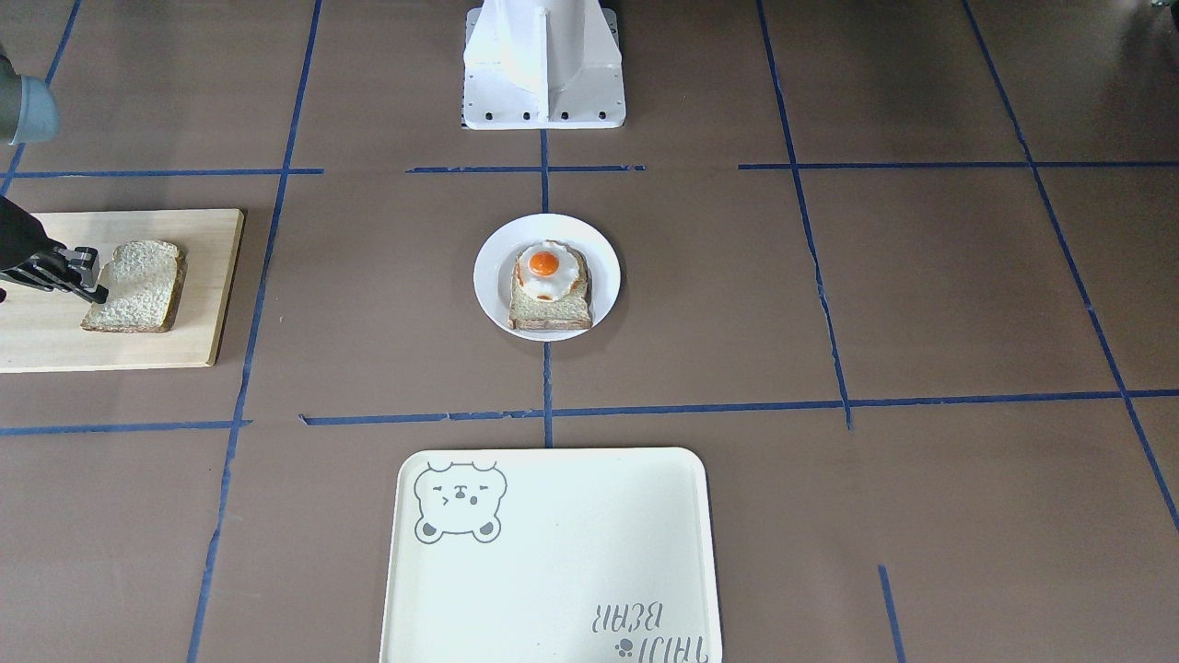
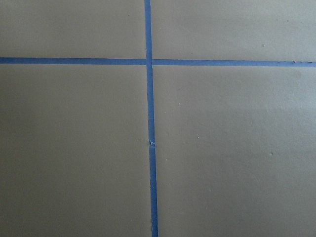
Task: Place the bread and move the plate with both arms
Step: 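Lower the right gripper onto the bread slice on the bamboo board and grasp it, then carry the bread slice with the right gripper over the egg toast plate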
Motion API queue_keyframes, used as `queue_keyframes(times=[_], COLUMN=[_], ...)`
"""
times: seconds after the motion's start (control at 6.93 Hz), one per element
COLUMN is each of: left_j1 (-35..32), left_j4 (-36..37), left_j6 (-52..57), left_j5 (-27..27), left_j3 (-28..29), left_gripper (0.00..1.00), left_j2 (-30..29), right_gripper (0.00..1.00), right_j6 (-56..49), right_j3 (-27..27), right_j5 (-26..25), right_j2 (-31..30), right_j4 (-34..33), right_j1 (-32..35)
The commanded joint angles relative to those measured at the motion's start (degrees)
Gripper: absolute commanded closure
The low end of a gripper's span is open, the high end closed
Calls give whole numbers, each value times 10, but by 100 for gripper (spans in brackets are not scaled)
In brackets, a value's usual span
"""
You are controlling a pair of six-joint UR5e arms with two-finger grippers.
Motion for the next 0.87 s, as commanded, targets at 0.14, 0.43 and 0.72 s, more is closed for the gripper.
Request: queue_keyframes(times=[0.14,0.43,0.72], left_j1=[0,0,0], left_j4=[-1,-1,-1], left_j6=[0,0,0], left_j5=[0,0,0], left_j3=[-1,-3,-2], left_gripper=[0,0,0], left_j2=[-1,0,0], right_gripper=[100,100,100], right_j6=[-1,53,168], right_j3=[38,88,88], right_j5=[42,80,97], right_j2=[5,45,149], right_j4=[0,-7,-5], right_j1=[2,2,-2])
